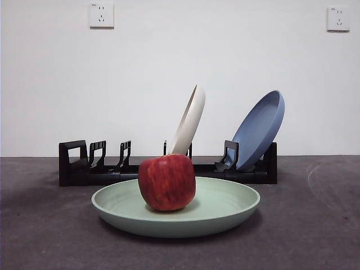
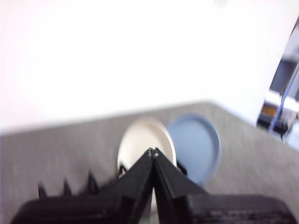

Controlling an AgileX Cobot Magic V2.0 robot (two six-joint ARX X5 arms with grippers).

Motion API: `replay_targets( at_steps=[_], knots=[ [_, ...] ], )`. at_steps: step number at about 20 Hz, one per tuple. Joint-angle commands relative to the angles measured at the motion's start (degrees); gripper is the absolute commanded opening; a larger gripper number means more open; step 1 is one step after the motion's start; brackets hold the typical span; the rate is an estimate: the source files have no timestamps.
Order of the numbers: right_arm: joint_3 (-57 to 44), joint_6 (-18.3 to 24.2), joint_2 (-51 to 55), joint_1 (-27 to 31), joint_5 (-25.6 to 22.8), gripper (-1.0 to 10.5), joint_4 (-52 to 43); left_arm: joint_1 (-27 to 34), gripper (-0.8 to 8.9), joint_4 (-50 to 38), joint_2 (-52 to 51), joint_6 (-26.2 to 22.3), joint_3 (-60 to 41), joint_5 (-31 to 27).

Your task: Take the green plate from the plate rack,put the plate on the table,take the apple from the table,put the apple in the plate

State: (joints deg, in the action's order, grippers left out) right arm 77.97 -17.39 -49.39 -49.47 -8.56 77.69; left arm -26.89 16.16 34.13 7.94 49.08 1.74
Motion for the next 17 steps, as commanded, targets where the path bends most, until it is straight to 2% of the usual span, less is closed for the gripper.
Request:
replay_targets(
  at_steps=[1, 4, 11, 17],
  knots=[
    [-0.4, -0.4, 0.0, 0.0, 0.0, 0.0, 1.3, 4.1, -0.03, -16.0, -4.8, -3.1, -13.8, 3.1],
    [-0.4, -0.4, 0.0, 0.0, 0.0, 0.0, 1.3, 9.9, -0.03, -23.9, -10.7, -1.9, -26.5, 7.7],
    [-0.4, -0.4, 0.0, 0.0, 0.0, 0.0, 1.3, 20.9, -0.03, -23.8, -22.0, 3.7, -41.5, 8.8],
    [-0.4, -0.4, 0.0, 0.0, 0.0, 0.0, 1.3, 24.5, -0.03, -21.4, -28.5, 5.7, -48.5, 8.8]
  ],
)
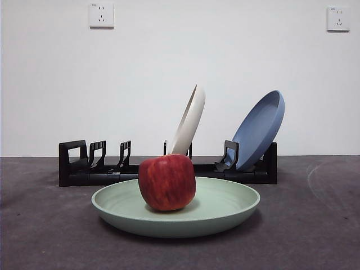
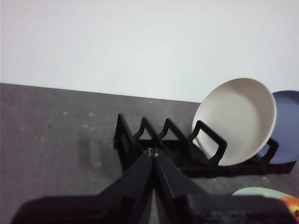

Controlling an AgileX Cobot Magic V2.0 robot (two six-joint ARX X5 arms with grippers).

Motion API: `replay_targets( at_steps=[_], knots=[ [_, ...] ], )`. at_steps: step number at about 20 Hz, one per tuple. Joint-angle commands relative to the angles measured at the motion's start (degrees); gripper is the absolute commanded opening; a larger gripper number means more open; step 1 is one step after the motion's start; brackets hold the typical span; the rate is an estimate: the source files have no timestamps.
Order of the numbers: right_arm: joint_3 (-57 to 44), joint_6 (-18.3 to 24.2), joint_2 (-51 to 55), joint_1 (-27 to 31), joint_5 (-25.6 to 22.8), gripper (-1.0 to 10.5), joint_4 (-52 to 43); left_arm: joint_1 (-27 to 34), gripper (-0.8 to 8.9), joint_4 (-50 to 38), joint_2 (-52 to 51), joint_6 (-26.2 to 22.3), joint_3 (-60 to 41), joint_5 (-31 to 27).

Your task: Take the green plate from the plate rack,put the plate on the table,take the apple from the table,put the apple in the plate

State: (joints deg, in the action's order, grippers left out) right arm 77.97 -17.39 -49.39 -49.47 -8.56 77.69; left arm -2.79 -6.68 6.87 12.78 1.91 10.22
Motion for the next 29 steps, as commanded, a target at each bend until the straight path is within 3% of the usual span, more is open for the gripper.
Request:
replay_targets(
  at_steps=[1, 6, 29],
  knots=[
    [-0.4, -0.4, 0.0, 0.0, 0.0, 0.0, 1.3, 0.5, -0.03, 4.3, -2.3, 0.9, -1.4, 0.2],
    [-0.4, -0.4, 0.0, 0.0, -0.1, 0.0, 1.3, 2.0, -0.03, 16.1, -6.6, 0.5, -1.4, -1.4],
    [-0.4, -0.4, 0.0, 0.0, -0.5, 0.0, 1.3, 2.1, -0.03, 15.2, -5.6, -0.3, -1.3, -1.4]
  ],
)
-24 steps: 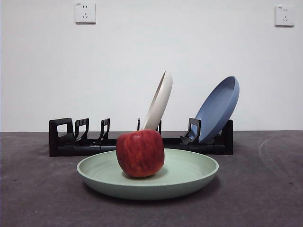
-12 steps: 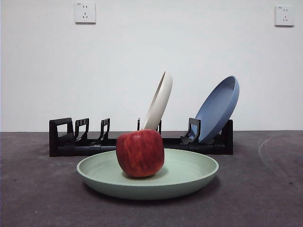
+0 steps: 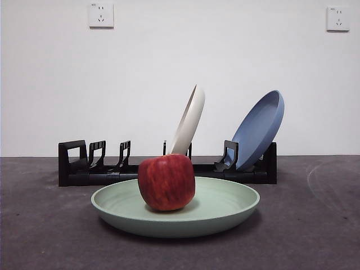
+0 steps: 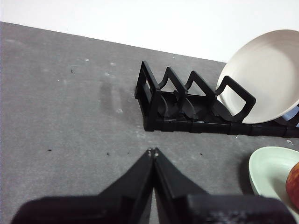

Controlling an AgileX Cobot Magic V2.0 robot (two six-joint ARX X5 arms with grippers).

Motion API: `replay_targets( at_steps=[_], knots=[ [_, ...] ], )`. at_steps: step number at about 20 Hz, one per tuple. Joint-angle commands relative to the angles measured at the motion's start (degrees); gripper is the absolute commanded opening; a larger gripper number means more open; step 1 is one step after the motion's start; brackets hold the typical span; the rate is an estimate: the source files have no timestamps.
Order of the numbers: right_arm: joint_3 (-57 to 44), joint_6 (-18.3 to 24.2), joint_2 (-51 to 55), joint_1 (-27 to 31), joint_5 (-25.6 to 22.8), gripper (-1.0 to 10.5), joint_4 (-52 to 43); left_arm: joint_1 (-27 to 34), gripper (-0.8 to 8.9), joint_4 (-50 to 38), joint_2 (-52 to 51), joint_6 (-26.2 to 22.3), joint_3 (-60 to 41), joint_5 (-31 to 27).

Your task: Take the green plate from the plate rack,put the plate on the table,take the apple from the table,put the apple in the plate

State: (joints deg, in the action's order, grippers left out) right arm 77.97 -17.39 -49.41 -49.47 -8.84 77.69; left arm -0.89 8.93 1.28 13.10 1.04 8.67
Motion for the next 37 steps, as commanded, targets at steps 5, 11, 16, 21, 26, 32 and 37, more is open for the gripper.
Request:
replay_targets(
  at_steps=[5, 11, 16, 21, 26, 32, 37],
  knots=[
    [-0.5, 1.1, 0.2, 0.5, -9.9, 0.0, 1.1, 0.2, -0.03, -0.4, 0.0, -0.7, -0.5, 0.1],
    [-17.2, 9.0, 7.0, 15.9, -15.8, 0.0, -21.0, 0.2, -0.03, -0.4, 0.0, -0.7, -0.5, 0.1],
    [-45.2, 13.6, 17.2, 33.1, -3.6, 0.0, -47.5, 0.2, -0.03, -0.4, 0.0, -0.7, -0.5, 0.1],
    [-66.3, 16.3, 26.0, 45.2, 9.7, 0.0, -72.3, 0.2, -0.03, -0.4, 0.0, -0.7, -0.5, 0.1],
    [-73.0, 21.6, 34.0, 49.2, 9.9, 0.0, -74.6, 0.2, -0.03, -0.4, 0.0, -0.7, -0.5, 0.1],
    [-77.2, 21.2, 42.4, 49.2, 9.9, 0.0, -69.5, 0.2, -0.03, -0.4, 0.0, -0.7, -0.5, 0.1],
    [-77.2, 22.6, 48.4, 49.2, 9.2, 0.0, -66.9, 0.2, -0.03, -0.4, 0.0, -0.7, -0.5, 0.1]
  ],
)
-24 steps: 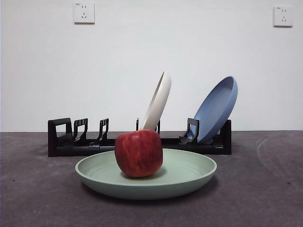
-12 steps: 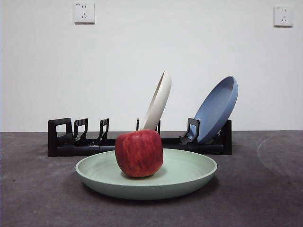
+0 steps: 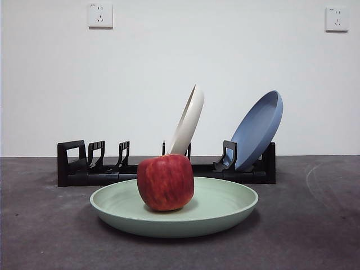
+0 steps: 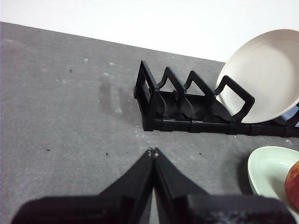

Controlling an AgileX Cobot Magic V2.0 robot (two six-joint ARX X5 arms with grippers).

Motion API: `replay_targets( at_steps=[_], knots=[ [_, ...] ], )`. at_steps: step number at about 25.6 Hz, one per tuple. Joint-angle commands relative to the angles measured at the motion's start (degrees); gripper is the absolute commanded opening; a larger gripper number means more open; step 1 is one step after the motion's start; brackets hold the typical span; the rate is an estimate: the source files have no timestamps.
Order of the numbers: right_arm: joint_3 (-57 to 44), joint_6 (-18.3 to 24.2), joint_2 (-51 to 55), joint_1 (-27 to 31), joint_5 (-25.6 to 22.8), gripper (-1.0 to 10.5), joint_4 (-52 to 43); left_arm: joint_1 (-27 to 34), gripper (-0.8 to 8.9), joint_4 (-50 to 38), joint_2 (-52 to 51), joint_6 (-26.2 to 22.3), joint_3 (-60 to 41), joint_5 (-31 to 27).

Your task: Take the green plate from the plate rack,put the plate on the table,take the apple from the table,put the apple in the plate

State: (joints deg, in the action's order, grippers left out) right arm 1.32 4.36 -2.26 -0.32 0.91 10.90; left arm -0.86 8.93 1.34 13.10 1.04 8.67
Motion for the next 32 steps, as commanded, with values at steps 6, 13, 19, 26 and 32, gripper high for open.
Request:
replay_targets(
  at_steps=[6, 13, 19, 26, 32],
  knots=[
    [-0.5, 1.4, 1.8, 0.1, -0.9, 0.0, -0.1, 0.2, -0.03, -0.4, 0.0, -0.7, -0.4, 0.1],
    [-0.5, -0.7, 1.8, 0.0, -0.9, 0.0, -0.3, 0.2, -0.03, -0.4, 0.0, -0.7, -0.4, 0.1],
    [-0.5, -0.7, 1.8, 0.0, -0.9, 0.0, -0.3, 0.2, -0.03, -0.4, 0.0, -0.7, -0.4, 0.1],
    [-0.5, -0.7, 1.8, 0.0, -0.9, 0.0, -0.3, 0.2, -0.03, -0.4, 0.0, -0.7, -0.4, 0.1],
    [-0.5, -0.7, 1.8, 0.0, -0.9, 0.0, -0.3, 0.2, -0.03, -0.4, 0.0, -0.7, -0.4, 0.1]
  ],
)
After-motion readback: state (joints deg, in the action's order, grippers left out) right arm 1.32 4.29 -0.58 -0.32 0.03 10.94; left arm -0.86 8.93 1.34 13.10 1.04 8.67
